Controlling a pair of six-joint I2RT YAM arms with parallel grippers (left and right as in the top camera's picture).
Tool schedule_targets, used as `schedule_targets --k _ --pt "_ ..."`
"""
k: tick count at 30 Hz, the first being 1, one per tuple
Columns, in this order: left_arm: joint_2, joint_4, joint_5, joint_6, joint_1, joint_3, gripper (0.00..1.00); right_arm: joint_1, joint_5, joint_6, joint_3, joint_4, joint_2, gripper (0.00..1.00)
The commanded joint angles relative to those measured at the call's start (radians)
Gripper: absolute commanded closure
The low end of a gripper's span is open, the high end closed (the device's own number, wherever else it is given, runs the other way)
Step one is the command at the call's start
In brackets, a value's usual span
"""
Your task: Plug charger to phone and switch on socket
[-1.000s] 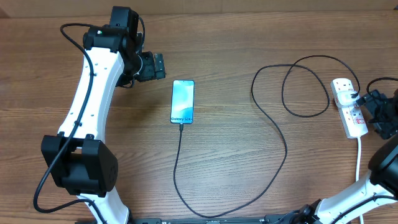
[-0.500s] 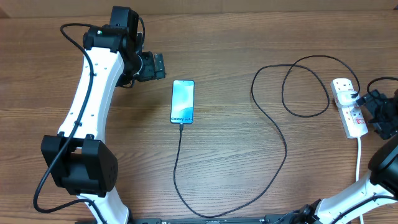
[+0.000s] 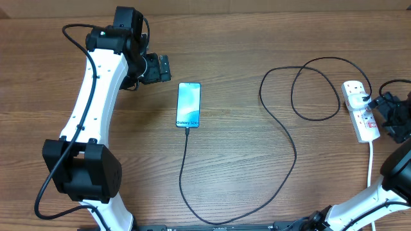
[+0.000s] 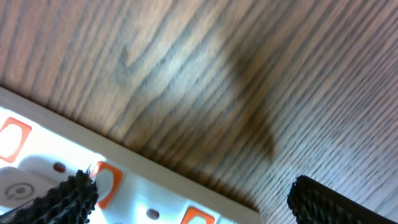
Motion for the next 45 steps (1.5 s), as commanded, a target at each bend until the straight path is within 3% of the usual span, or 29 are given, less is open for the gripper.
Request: schedule_targets --k 1,45 --pt "-0.016 -0.002 -0.010 -0.001 0.004 0.007 0.00 0.003 0.017 -0.007 0.016 0.023 -0.006 0.00" --pt "-0.016 -0.002 -0.010 -0.001 0.004 0.007 0.00 0.005 -0.023 -0.008 0.002 0.008 -0.001 0.00"
